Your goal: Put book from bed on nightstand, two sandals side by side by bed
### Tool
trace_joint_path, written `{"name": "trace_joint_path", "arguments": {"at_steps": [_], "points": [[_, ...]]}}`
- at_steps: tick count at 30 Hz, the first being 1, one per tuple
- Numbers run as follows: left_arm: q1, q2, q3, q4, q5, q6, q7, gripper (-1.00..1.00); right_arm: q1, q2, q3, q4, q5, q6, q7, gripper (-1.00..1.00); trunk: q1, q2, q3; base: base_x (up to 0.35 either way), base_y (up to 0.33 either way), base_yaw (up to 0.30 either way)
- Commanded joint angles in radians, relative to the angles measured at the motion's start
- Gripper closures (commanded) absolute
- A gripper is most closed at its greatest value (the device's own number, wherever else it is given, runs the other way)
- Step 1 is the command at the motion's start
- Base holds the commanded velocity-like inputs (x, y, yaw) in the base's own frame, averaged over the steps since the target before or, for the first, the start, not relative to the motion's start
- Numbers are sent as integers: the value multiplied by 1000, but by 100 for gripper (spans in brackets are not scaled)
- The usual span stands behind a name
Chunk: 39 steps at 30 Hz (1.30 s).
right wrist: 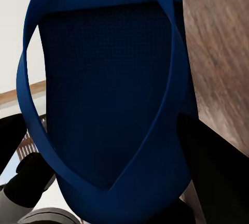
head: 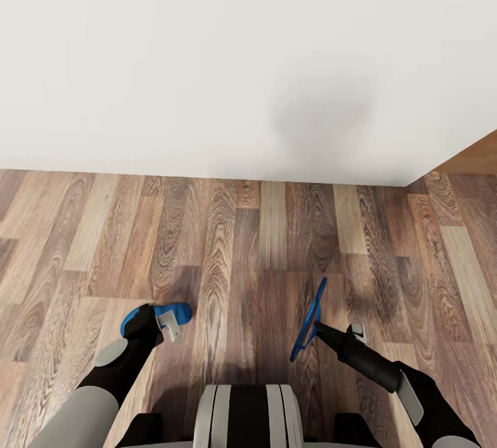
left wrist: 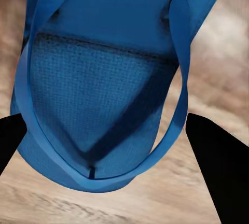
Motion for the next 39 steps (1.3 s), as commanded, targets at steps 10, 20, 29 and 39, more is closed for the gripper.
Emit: {"name": "trace_joint_path", "arguments": {"at_steps": [10,20,29,39], "points": [[0,-9,-4,-1,-7,3,-8,100,0,0,-1,0,-2,9,2,100,-3,1,27,0,0,0],[0,-10,-4,-2,-9,61,-6,100,1,1,0,0,-2,9,2,100,-8,4,65,0,0,0],[0,-10,-4,-4,-8,65,-6,100,0,2,0,-1,-2,8,2,100,-12,6,100,0,0,0],[0,-8,-3,-32,-4,65,-12,100,1,2,1,-1,-2,8,2,100,-16,8,139,0,0,0]]}}
